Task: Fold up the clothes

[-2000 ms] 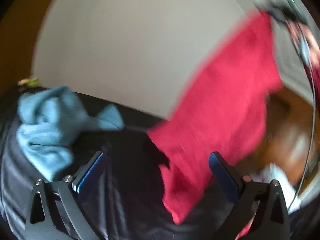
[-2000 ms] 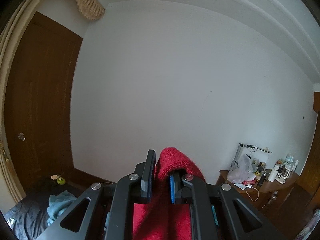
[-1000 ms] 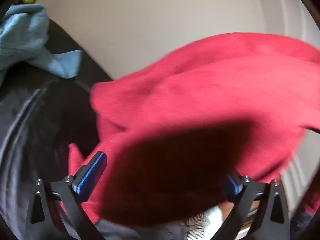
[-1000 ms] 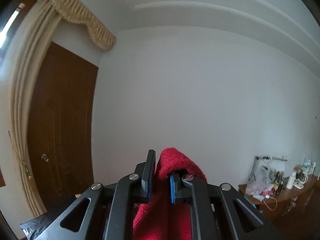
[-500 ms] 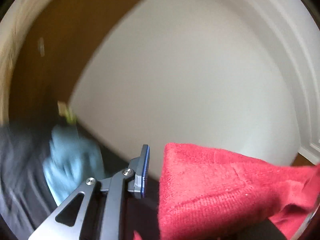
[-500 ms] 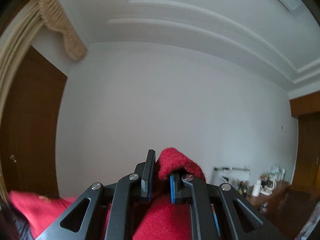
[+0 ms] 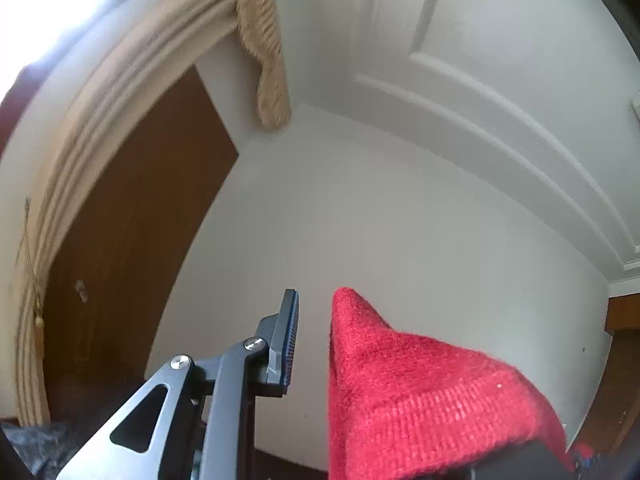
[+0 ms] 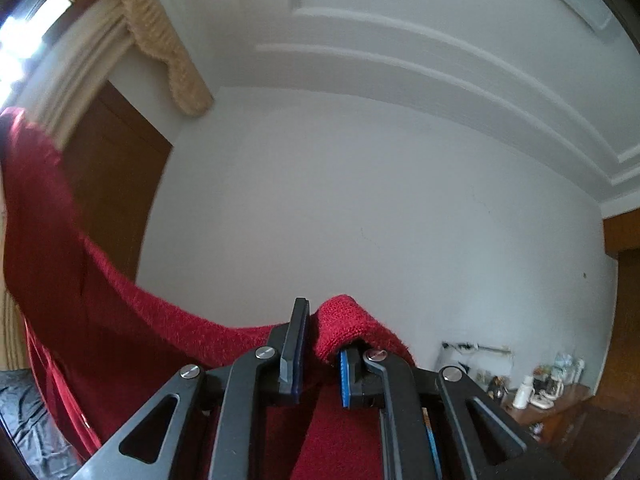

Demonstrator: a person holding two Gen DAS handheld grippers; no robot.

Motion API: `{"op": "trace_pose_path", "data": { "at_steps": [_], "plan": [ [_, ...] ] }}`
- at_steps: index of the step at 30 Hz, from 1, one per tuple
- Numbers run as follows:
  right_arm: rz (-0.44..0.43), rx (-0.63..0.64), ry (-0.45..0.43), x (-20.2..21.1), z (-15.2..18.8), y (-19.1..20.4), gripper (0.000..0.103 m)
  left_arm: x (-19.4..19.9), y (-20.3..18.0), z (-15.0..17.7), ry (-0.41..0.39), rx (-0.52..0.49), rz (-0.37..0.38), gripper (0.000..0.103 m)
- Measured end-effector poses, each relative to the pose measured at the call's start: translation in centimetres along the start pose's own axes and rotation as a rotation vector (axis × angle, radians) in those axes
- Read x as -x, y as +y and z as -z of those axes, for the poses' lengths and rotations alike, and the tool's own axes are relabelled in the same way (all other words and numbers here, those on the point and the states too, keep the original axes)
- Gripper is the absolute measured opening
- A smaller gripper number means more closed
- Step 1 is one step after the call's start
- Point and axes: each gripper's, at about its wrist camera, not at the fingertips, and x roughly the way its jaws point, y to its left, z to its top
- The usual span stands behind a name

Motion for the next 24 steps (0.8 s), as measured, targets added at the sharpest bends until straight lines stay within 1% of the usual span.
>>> {"op": "trace_pose_path", "data": {
  "at_steps": [4, 7, 10, 12, 14, 16, 18, 21, 24],
  "plan": [
    [-0.074, 0.013, -0.061, 3.8, -0.8, 0.9, 0.013, 1.4, -1.1, -4.2, -0.058, -0.035, -0.04, 0.023],
    [-0.139, 0.007, -0.088, 6.2, -1.2, 1.6, 0.013, 2.6, -1.7, -7.3, -0.108, -0.06, -0.063, 0.023],
    [-0.186, 0.006, -0.093, 7.9, -1.2, 2.3, 0.013, 2.9, -3.6, -9.2, -0.138, -0.132, -0.074, 0.023],
    [-0.212, 0.005, -0.086, 8.8, -0.9, 2.7, 0.013, 2.0, -4.5, -9.1, -0.129, -0.169, -0.07, 0.023],
    [-0.229, -0.005, -0.033, 8.6, 0.5, 2.8, 0.013, 0.0, -4.8, -8.2, -0.096, -0.192, -0.061, 0.023],
    [-0.244, -0.017, 0.025, 8.3, 2.0, 3.0, 0.013, -2.7, -5.4, -6.3, -0.041, -0.213, -0.05, 0.023],
    [-0.238, -0.041, 0.107, 7.0, 4.3, 3.4, 0.013, -6.0, -5.9, -3.8, 0.033, -0.228, -0.044, 0.023],
    [-0.2, -0.075, 0.2, 5.1, 6.8, 3.3, 0.013, -11.7, -5.9, 0.4, 0.136, -0.247, -0.048, 0.023],
    [-0.155, -0.085, 0.274, 2.9, 8.9, 3.5, 0.013, -17.1, -5.8, 4.4, 0.208, -0.268, -0.042, 0.023]
  ]
}}
